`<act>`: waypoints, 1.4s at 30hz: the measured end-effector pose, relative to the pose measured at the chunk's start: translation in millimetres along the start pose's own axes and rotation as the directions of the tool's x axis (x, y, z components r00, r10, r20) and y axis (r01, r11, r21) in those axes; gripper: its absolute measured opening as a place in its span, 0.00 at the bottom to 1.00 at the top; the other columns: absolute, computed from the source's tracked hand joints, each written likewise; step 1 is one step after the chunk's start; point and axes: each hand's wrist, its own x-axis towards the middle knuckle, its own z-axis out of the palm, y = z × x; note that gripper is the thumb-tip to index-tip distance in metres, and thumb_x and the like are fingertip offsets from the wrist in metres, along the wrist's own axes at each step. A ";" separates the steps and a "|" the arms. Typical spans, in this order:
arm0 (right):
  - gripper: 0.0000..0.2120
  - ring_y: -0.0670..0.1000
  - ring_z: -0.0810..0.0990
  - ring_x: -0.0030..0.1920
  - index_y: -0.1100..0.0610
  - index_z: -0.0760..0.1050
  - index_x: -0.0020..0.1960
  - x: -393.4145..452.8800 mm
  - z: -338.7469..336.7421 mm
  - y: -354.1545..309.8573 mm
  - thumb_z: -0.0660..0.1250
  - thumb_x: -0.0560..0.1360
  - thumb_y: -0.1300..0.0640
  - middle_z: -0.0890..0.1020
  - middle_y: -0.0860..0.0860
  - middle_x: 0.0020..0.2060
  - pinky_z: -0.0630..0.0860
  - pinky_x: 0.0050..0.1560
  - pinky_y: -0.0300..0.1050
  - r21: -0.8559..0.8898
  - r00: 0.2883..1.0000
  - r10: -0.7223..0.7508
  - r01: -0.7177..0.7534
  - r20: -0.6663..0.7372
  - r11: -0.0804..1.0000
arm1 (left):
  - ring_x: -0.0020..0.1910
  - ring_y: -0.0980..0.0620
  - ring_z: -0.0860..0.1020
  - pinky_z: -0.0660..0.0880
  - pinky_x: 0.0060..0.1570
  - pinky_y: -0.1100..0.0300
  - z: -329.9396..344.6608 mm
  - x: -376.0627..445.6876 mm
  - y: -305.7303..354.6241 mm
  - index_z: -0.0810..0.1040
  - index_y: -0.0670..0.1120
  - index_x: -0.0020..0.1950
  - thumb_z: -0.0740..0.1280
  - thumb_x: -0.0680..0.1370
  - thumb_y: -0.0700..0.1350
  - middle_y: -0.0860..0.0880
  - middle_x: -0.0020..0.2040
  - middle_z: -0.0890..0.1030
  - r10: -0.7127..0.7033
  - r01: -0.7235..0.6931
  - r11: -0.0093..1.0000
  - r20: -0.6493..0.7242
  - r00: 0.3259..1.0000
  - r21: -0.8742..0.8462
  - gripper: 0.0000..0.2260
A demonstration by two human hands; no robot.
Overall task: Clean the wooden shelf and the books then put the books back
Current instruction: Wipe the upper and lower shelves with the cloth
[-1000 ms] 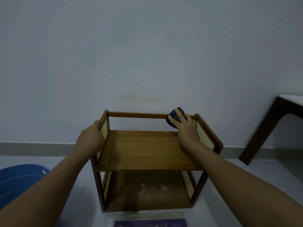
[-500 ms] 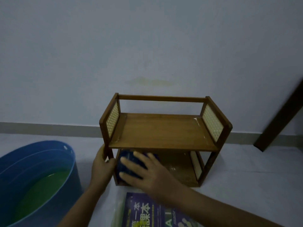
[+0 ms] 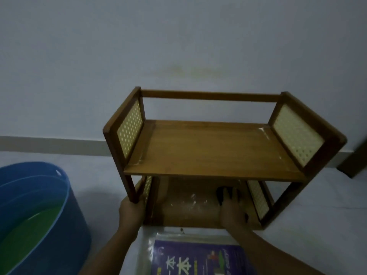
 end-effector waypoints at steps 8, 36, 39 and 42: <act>0.29 0.60 0.54 0.75 0.48 0.58 0.76 -46.1 36.0 -123.3 0.60 0.78 0.63 0.51 0.51 0.78 0.59 0.72 0.57 0.202 0.780 -0.584 0.549 0.223 0.811 | 0.47 0.44 0.79 0.77 0.53 0.42 -1.5 3.6 -10.1 0.77 0.47 0.59 0.59 0.81 0.38 0.44 0.48 0.81 -0.032 0.032 0.999 0.001 0.999 -0.018 0.11; 0.35 0.64 0.63 0.70 0.49 0.47 0.78 -28.0 1.5 6.9 0.60 0.77 0.64 0.48 0.54 0.78 0.73 0.60 0.55 -0.036 0.938 -0.192 0.211 0.288 0.977 | 0.41 0.50 0.75 0.75 0.46 0.49 2.8 -8.3 -2.5 0.74 0.45 0.66 0.58 0.80 0.35 0.50 0.44 0.77 -0.093 0.090 0.994 -0.050 0.994 -0.058 0.16; 0.40 0.63 0.59 0.72 0.55 0.38 0.78 -24.3 -3.8 55.5 0.62 0.77 0.61 0.45 0.61 0.77 0.70 0.66 0.56 -0.120 0.972 -0.009 0.038 0.235 0.992 | 0.42 0.49 0.76 0.75 0.43 0.52 1.3 -8.9 1.2 0.74 0.46 0.66 0.58 0.80 0.35 0.48 0.45 0.78 -0.116 0.113 0.991 -0.034 0.993 -0.072 0.17; 0.39 0.62 0.58 0.73 0.57 0.40 0.78 -3.2 -0.7 54.3 0.63 0.77 0.62 0.48 0.61 0.76 0.67 0.69 0.54 -0.146 0.989 -0.066 0.086 0.131 0.986 | 0.43 0.49 0.77 0.75 0.41 0.54 -0.9 -6.6 5.4 0.76 0.48 0.64 0.58 0.80 0.35 0.49 0.45 0.79 -0.131 0.131 0.988 0.004 0.991 -0.076 0.16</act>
